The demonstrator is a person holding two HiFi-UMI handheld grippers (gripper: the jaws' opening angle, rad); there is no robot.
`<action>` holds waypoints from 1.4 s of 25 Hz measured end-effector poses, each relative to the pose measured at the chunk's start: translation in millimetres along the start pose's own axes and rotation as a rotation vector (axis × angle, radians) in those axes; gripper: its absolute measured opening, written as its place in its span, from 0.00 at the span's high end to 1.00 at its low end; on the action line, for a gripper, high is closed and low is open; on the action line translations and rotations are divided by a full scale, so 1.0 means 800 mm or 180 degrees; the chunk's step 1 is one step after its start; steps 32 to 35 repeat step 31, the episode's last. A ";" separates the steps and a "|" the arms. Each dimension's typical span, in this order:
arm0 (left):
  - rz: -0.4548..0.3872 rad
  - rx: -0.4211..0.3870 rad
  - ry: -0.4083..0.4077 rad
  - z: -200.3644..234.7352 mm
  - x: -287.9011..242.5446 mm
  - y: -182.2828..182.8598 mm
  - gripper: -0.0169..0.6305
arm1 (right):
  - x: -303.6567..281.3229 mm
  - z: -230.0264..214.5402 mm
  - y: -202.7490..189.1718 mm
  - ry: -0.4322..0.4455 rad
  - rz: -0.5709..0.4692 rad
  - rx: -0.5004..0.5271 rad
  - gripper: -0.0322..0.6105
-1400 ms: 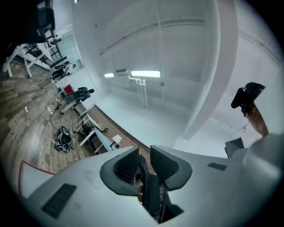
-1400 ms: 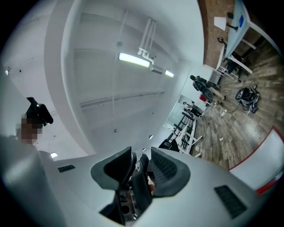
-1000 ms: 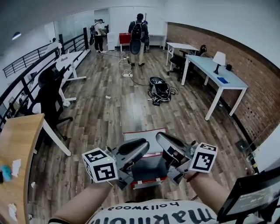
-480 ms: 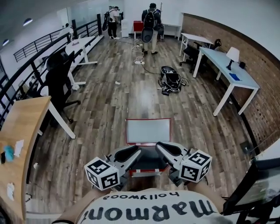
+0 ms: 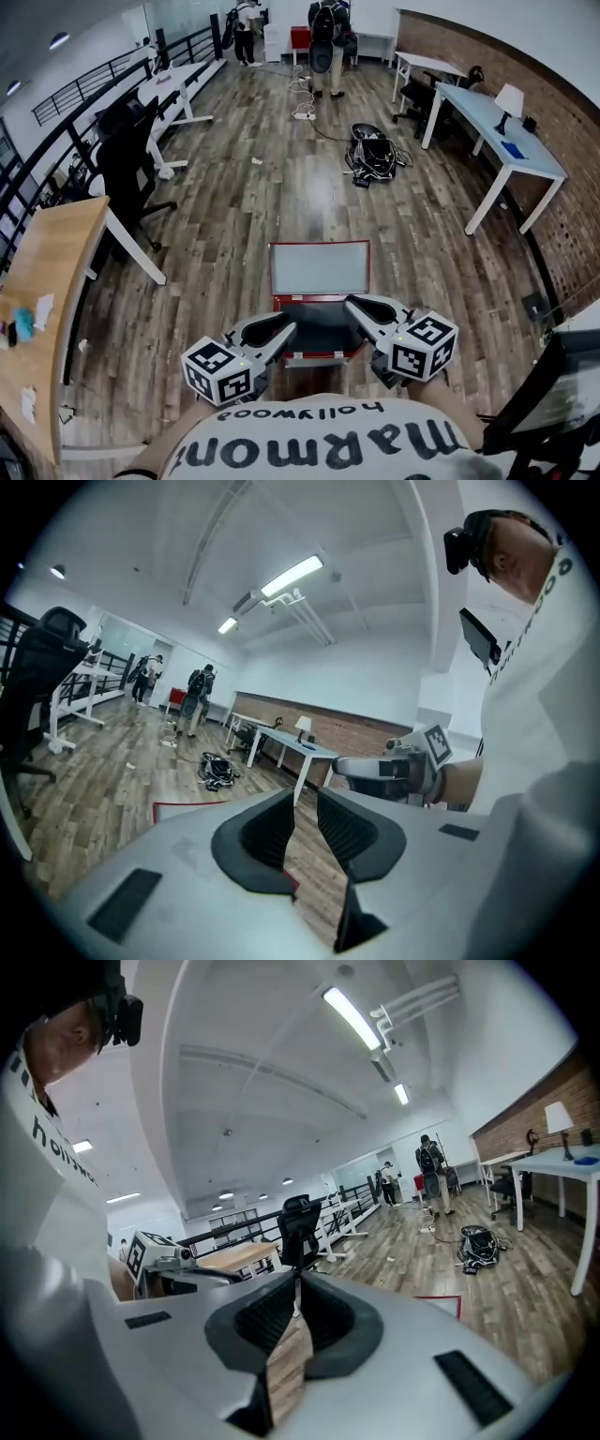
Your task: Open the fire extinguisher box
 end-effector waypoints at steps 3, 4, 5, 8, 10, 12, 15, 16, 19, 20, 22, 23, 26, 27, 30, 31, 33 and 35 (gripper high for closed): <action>-0.0032 0.0044 0.0148 0.021 -0.003 0.004 0.87 | 0.001 -0.016 -0.009 -0.0087 0.0041 -0.0093 0.91; -0.0047 0.0054 0.0172 0.025 -0.003 0.005 0.88 | 0.002 -0.020 -0.012 -0.0113 0.0046 -0.0124 0.91; -0.0058 0.0058 0.0183 0.027 -0.004 0.007 0.88 | 0.003 -0.024 -0.013 -0.0138 0.0049 -0.0146 0.91; -0.0050 0.0059 0.0184 0.033 -0.005 0.008 0.88 | -0.001 -0.029 -0.013 -0.0170 0.0071 -0.0164 0.93; -0.0019 0.0065 0.0175 0.035 -0.007 0.007 0.88 | -0.005 -0.031 -0.012 -0.0173 0.0087 -0.0163 0.93; 0.0002 0.0079 0.0166 0.036 -0.009 0.006 0.88 | -0.007 -0.032 -0.012 -0.0187 0.0105 -0.0145 0.93; 0.0009 0.0116 0.0165 0.039 -0.009 0.004 0.88 | -0.011 -0.033 -0.013 -0.0209 0.0137 -0.0114 0.93; 0.0011 0.0122 0.0165 0.040 -0.009 0.004 0.88 | -0.012 -0.034 -0.013 -0.0215 0.0142 -0.0118 0.93; 0.0010 0.0129 0.0172 0.042 -0.010 0.005 0.88 | -0.011 -0.037 -0.015 -0.0231 0.0143 -0.0154 0.93; 0.0007 0.0133 0.0172 0.043 -0.011 0.006 0.88 | -0.010 -0.039 -0.015 -0.0238 0.0141 -0.0162 0.93; 0.0010 0.0134 0.0162 0.043 -0.013 0.005 0.88 | -0.009 -0.040 -0.016 -0.0252 0.0135 -0.0175 0.93; 0.0016 0.0130 0.0157 0.042 -0.014 0.004 0.88 | -0.009 -0.041 -0.017 -0.0257 0.0133 -0.0182 0.93; 0.0025 0.0131 0.0144 0.042 -0.018 0.003 0.88 | -0.008 -0.044 -0.019 -0.0265 0.0132 -0.0199 0.93; 0.0023 0.0136 0.0140 0.044 -0.018 0.004 0.88 | -0.009 -0.045 -0.019 -0.0268 0.0134 -0.0201 0.93; 0.0018 0.0141 0.0128 0.049 -0.020 0.008 0.88 | -0.012 -0.047 -0.017 -0.0284 0.0142 -0.0214 0.93; 0.0018 0.0141 0.0122 0.050 -0.020 0.009 0.88 | -0.014 -0.048 -0.017 -0.0289 0.0145 -0.0220 0.93; 0.0018 0.0141 0.0122 0.050 -0.020 0.009 0.88 | -0.014 -0.048 -0.017 -0.0289 0.0145 -0.0220 0.93; 0.0018 0.0141 0.0122 0.050 -0.020 0.009 0.88 | -0.014 -0.048 -0.017 -0.0289 0.0145 -0.0220 0.93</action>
Point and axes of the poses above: the fingertips, and each gripper's own axes: x backward along the fingers, z to its left, y out of its top, the point moved 9 cm from there along x, backward along the fingers, and after that the axes turned 3 degrees about x, right-handed, at the moved point
